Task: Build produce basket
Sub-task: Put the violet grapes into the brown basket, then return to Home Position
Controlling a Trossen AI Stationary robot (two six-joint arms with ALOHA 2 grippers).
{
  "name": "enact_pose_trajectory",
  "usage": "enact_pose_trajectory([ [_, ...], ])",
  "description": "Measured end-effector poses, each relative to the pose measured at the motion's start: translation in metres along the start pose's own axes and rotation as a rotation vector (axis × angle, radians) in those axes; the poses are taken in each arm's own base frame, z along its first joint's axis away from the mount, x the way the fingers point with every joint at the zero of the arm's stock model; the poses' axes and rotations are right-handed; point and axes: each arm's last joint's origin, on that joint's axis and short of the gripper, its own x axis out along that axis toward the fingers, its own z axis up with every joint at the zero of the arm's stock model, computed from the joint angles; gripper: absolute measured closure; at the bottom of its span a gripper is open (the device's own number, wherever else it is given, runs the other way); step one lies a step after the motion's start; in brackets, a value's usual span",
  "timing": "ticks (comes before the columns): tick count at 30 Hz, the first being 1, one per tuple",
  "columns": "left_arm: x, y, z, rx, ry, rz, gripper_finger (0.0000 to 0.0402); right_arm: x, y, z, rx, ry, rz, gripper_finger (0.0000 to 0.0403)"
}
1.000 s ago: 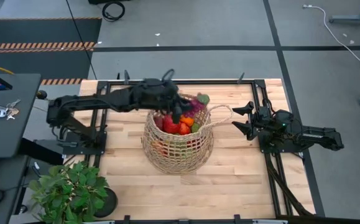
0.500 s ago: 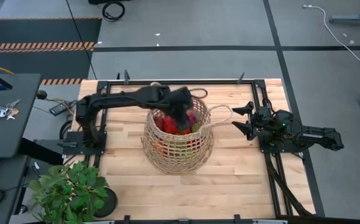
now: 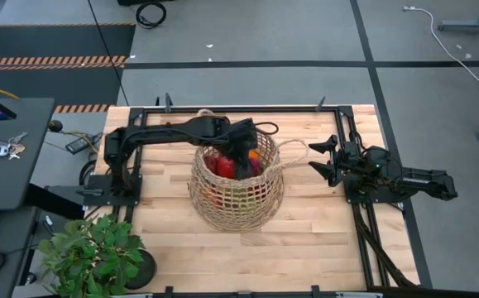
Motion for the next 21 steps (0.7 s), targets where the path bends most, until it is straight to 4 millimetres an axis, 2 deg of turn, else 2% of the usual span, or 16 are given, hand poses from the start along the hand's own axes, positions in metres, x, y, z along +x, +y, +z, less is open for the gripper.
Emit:
enact_pose_trajectory([
  [5, -0.026, 0.001, 0.005, -0.006, -0.102, -0.018, 0.0089, 0.000, 0.000, 0.000, 0.000, 0.000, 0.000, 0.0054],
  [8, -0.050, 0.001, 0.009, -0.009, -0.199, -0.029, 0.0081, 0.000, 0.000, 0.000, 0.000, 0.000, 0.000, 0.0054],
  [12, -0.083, 0.001, 0.005, 0.000, -0.349, -0.033, 0.0091, 0.000, 0.000, 0.000, 0.000, 0.001, 0.000, 0.0054],
  [16, -0.104, 0.005, -0.015, 0.002, -0.485, -0.029, 0.0110, 0.000, 0.000, 0.000, 0.000, 0.000, 0.000, 0.0054],
  [21, -0.118, 0.015, -0.055, -0.084, -0.627, -0.065, 0.0128, 0.000, 0.000, 0.000, 0.000, -0.001, 0.001, 0.0054],
])
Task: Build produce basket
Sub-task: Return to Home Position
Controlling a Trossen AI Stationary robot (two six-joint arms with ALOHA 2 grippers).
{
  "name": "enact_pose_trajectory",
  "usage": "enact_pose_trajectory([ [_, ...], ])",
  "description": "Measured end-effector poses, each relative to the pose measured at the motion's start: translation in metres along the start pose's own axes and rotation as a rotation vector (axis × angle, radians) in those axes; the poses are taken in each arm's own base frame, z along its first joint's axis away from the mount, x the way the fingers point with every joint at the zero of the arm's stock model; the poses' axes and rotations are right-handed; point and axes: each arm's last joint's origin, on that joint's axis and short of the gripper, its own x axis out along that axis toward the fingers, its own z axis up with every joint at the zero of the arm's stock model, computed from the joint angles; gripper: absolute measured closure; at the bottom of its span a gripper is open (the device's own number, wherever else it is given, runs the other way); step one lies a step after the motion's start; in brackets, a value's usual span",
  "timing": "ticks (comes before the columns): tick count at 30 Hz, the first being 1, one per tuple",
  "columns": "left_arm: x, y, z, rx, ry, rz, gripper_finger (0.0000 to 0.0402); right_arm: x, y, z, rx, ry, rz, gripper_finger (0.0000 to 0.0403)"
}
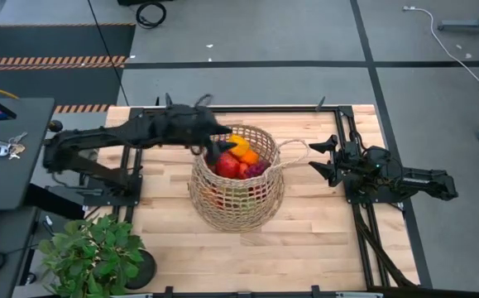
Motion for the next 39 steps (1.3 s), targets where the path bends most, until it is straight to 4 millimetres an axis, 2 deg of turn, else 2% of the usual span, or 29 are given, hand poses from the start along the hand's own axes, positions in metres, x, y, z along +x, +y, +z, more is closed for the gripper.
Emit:
enact_pose_trajectory([
  [4, -0.030, 0.007, -0.013, -0.071, -0.178, -0.043, 0.0145, 0.001, 0.000, 0.001, 0.000, -0.006, 0.001, 0.0054],
  [11, -0.071, 0.024, -0.052, -0.213, -0.362, -0.093, 0.0187, 0.001, 0.000, 0.000, 0.000, -0.003, 0.001, 0.0054],
  [18, -0.102, 0.035, -0.088, -0.286, -0.448, -0.097, 0.0232, 0.002, 0.000, 0.001, 0.000, -0.005, 0.001, 0.0054],
  [26, -0.137, 0.043, -0.112, -0.305, -0.582, -0.065, 0.0269, 0.002, 0.000, 0.001, 0.000, -0.011, 0.002, 0.0054],
  [34, -0.161, 0.052, -0.145, -0.353, -0.685, -0.079, 0.0285, 0.002, 0.000, 0.001, -0.001, -0.012, 0.002, 0.0054],
  [39, -0.163, 0.058, -0.171, -0.409, -0.717, -0.107, 0.0291, 0.002, 0.000, 0.001, -0.001, -0.012, 0.003, 0.0054],
])
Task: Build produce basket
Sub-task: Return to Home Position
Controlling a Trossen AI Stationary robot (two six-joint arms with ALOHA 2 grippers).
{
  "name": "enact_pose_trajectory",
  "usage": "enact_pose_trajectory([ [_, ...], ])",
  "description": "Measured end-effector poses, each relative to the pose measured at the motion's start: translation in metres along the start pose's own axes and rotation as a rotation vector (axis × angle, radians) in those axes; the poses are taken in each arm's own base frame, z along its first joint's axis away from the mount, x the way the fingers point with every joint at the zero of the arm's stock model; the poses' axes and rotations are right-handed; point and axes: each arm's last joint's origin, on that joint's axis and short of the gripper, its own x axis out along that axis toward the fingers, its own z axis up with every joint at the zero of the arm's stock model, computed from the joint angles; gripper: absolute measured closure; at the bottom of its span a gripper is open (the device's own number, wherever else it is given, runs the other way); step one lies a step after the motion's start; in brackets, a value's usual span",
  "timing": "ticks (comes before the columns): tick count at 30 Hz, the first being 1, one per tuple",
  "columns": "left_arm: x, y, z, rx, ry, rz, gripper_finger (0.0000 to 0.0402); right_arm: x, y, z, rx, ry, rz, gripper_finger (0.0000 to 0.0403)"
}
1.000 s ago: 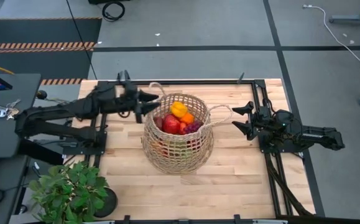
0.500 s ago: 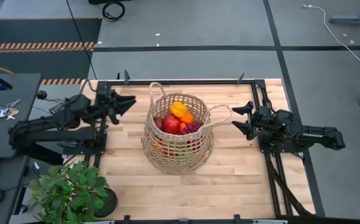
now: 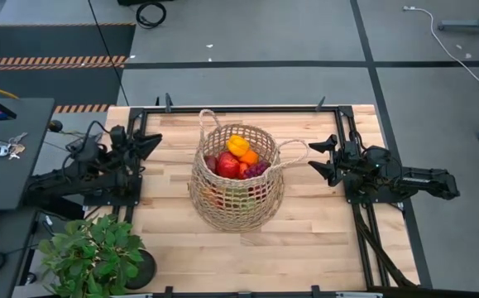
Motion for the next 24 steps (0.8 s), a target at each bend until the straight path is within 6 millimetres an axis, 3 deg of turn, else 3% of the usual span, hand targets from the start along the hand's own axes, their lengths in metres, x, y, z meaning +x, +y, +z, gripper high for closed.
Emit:
enact_pose_trajectory([
  [7, -0.013, 0.018, -0.021, -0.068, -0.017, -0.015, 0.0292, 0.000, 0.000, 0.000, 0.000, 0.000, 0.000, 0.0054],
  [24, -0.010, 0.041, -0.064, -0.160, 0.135, 0.004, 0.0292, 0.000, -0.001, -0.002, -0.027, 0.026, -0.007, 0.0054],
])
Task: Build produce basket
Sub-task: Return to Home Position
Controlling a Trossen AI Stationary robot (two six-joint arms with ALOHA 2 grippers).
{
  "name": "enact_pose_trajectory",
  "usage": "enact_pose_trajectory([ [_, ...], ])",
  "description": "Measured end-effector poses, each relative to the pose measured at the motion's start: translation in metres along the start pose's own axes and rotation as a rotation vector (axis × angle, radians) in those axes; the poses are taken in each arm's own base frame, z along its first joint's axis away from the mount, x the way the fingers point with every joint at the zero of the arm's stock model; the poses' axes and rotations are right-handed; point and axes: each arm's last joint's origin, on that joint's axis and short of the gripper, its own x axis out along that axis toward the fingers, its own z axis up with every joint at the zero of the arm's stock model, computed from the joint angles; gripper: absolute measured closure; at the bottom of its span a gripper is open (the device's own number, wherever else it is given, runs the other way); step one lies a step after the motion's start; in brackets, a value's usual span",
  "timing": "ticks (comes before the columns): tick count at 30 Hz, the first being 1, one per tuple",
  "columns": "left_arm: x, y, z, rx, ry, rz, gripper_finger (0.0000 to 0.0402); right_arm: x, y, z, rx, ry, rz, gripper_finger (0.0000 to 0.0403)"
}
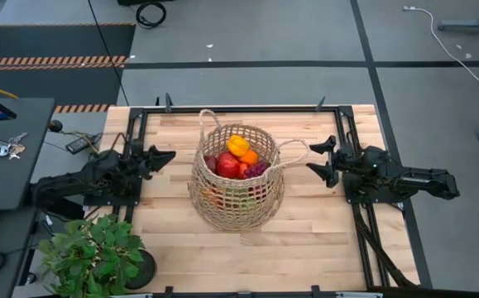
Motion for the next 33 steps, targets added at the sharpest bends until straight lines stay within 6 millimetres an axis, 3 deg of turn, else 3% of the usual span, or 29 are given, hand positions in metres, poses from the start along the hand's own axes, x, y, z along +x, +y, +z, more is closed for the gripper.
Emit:
enact_pose_trajectory([
  [7, 0.001, 0.013, -0.021, -0.059, 0.101, 0.029, 0.0295, -0.002, -0.003, -0.020, 0.040, 0.212, -0.015, 0.0054],
  [13, 0.000, 0.016, -0.030, -0.097, 0.160, 0.036, 0.0312, -0.003, -0.003, -0.023, 0.089, 0.247, -0.010, 0.0054],
  [18, 0.000, 0.016, -0.031, 0.012, 0.172, 0.025, 0.0326, -0.003, -0.003, -0.023, 0.089, 0.246, -0.010, 0.0054],
  [26, 0.000, 0.016, -0.030, 0.459, 0.164, -0.016, 0.0326, -0.002, -0.003, -0.023, 0.089, 0.246, -0.009, 0.0054],
  [33, 0.001, 0.016, -0.030, 0.520, 0.162, -0.022, 0.0317, -0.002, -0.003, -0.023, 0.089, 0.246, -0.009, 0.0054],
])
